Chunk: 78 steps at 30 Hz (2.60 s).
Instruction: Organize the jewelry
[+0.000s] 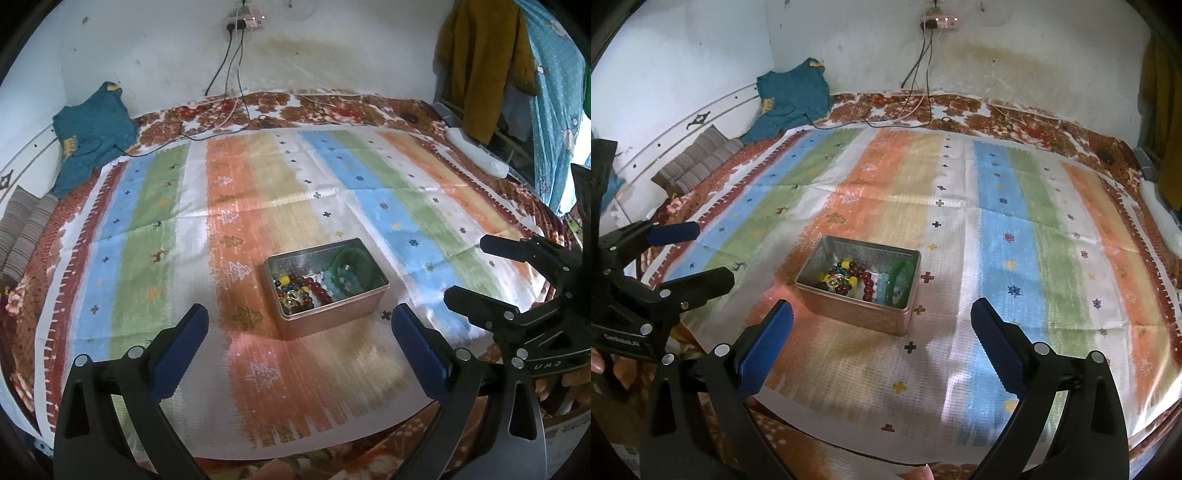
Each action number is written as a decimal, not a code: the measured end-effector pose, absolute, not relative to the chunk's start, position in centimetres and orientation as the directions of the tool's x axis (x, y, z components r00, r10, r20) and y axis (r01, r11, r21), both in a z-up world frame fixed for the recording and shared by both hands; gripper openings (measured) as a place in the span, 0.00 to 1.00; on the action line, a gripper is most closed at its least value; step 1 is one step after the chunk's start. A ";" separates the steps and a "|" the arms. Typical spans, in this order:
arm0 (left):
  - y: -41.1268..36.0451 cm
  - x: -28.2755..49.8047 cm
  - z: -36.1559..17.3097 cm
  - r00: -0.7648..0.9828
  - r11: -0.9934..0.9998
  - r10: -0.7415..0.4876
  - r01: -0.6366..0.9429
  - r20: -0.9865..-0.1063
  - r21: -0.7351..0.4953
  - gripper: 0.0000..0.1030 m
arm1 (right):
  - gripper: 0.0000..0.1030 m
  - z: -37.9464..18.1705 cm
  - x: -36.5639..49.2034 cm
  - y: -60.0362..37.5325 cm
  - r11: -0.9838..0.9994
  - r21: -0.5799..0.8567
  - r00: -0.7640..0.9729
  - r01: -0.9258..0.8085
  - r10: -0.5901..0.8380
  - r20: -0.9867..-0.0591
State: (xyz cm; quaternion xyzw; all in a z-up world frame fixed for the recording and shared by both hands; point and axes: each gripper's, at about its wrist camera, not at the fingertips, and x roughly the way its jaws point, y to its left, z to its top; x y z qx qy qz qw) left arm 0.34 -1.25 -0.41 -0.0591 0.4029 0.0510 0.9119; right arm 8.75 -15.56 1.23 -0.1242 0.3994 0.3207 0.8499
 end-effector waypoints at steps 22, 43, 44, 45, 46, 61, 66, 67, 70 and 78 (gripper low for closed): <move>-2.1 0.0 0.1 0.692 0.991 0.040 -0.118 -0.721 -0.057 0.94 | 0.95 1.6 8.3 -15.5 0.770 0.020 0.502 -0.638 0.436 -0.747; -2.0 0.2 0.4 0.699 0.990 0.042 -0.124 -0.714 -0.063 0.94 | 0.95 2.1 8.3 -15.9 0.776 0.015 0.522 -0.631 0.439 -0.731; -2.0 0.2 0.4 0.700 0.990 0.041 -0.123 -0.713 -0.065 0.94 | 0.95 2.1 8.3 -15.9 0.775 0.014 0.522 -0.631 0.439 -0.731; -2.1 0.3 0.4 0.701 0.990 0.040 -0.122 -0.712 -0.064 0.94 | 0.95 2.1 8.3 -15.9 0.775 0.012 0.522 -0.632 0.437 -0.732; -2.1 0.2 0.6 0.703 0.990 0.040 -0.122 -0.710 -0.065 0.94 | 0.95 2.1 8.3 -15.9 0.775 0.012 0.522 -0.631 0.436 -0.733; -2.2 -0.1 0.7 0.709 0.991 0.038 -0.118 -0.704 -0.066 0.94 | 0.95 2.4 8.0 -16.3 0.775 0.035 0.524 -0.631 0.459 -0.718; -2.3 0.0 0.7 0.712 0.991 0.034 -0.116 -0.702 -0.069 0.94 | 0.95 2.5 7.9 -16.4 0.773 0.034 0.527 -0.633 0.463 -0.713; -2.4 -0.1 0.8 0.713 0.991 0.034 -0.115 -0.700 -0.069 0.94 | 0.95 2.5 7.9 -16.4 0.773 0.035 0.527 -0.633 0.465 -0.711; -2.7 -0.1 0.9 0.719 0.992 0.034 -0.110 -0.695 -0.066 0.94 | 0.95 2.6 7.7 -16.4 0.773 0.038 0.530 -0.633 0.469 -0.706; -2.9 -0.3 1.1 0.729 0.993 0.039 -0.106 -0.684 -0.057 0.94 | 0.95 2.6 7.6 -16.5 0.773 0.037 0.531 -0.633 0.470 -0.705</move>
